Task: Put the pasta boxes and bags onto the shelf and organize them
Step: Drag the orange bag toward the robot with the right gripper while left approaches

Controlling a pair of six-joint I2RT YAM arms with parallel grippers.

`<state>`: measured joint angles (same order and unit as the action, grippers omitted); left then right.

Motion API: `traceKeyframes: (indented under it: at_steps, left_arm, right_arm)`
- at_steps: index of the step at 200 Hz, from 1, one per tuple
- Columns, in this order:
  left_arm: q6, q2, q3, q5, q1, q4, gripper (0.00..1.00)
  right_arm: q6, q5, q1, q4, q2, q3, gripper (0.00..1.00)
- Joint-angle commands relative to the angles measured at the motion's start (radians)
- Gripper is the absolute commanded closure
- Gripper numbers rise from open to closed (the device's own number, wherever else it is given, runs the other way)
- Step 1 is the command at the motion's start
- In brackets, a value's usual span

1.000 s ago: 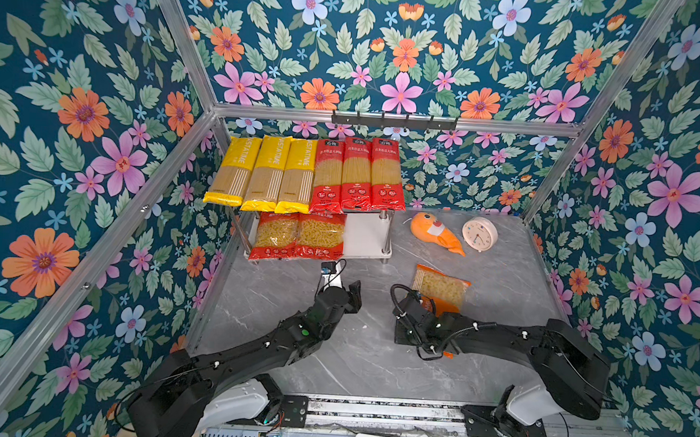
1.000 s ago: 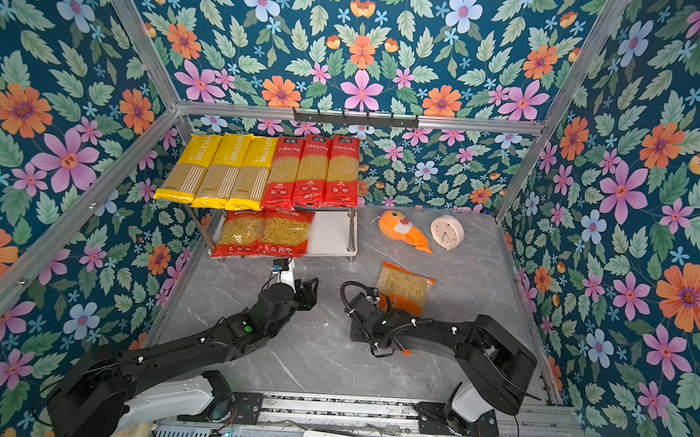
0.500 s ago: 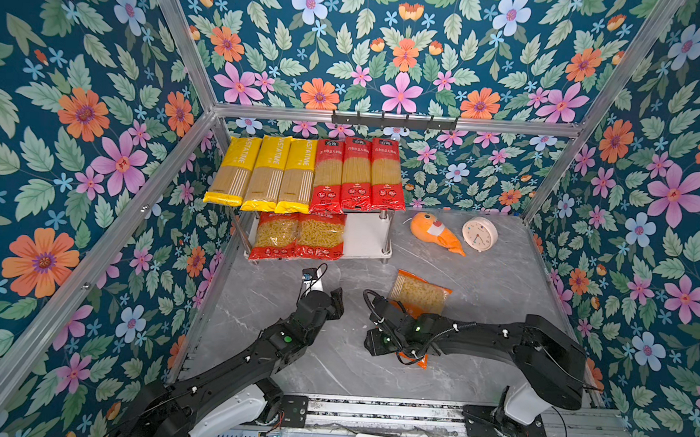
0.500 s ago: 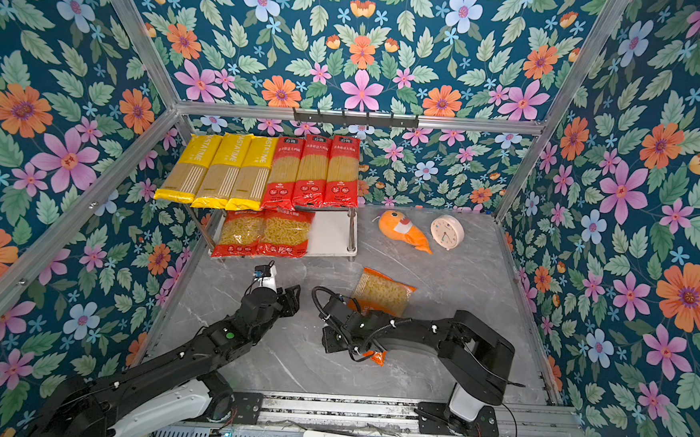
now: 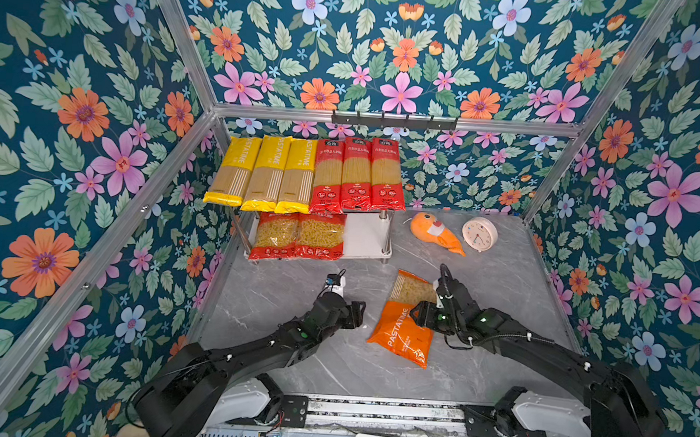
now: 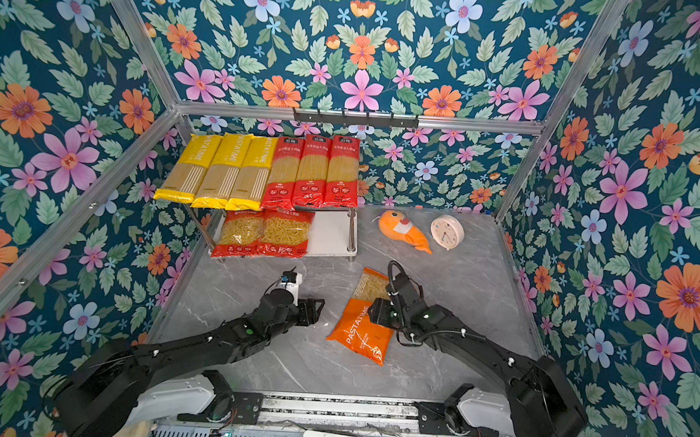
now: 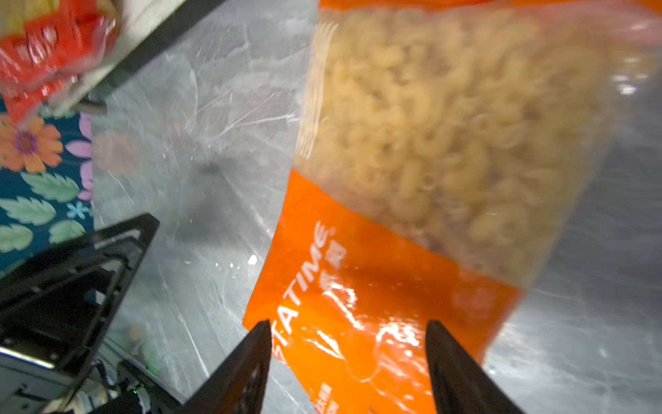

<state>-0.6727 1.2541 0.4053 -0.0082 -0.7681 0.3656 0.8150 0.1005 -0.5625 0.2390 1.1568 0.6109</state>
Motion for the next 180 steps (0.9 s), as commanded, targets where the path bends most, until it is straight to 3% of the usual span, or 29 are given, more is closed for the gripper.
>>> traceKeyframes:
  at_steps: [1, 51, 124, 143, 180]
  left_arm:
    - [-0.007, 0.073, 0.015, 0.106, -0.002, 0.15, 0.28]
    - [-0.121, 0.273, 0.031, 0.223, -0.002, 0.386, 0.27]
    - [-0.221, 0.448, 0.063, 0.223, -0.079, 0.546, 0.28]
    - [-0.248, 0.435, 0.019, 0.212, -0.083, 0.575, 0.3]
    - [-0.284, 0.306, -0.092, 0.165, -0.128, 0.572, 0.31]
  right_arm:
    - [0.043, 0.048, 0.081, 0.007, -0.064, -0.061, 0.25]
    - [0.057, 0.081, 0.11, -0.043, -0.063, -0.117, 0.24]
    - [0.077, 0.184, 0.078, -0.235, 0.099, -0.105, 0.25]
    - [0.031, 0.101, -0.027, -0.186, 0.145, -0.029, 0.25]
    - [0.0, 0.127, -0.124, -0.235, 0.281, 0.1, 0.25]
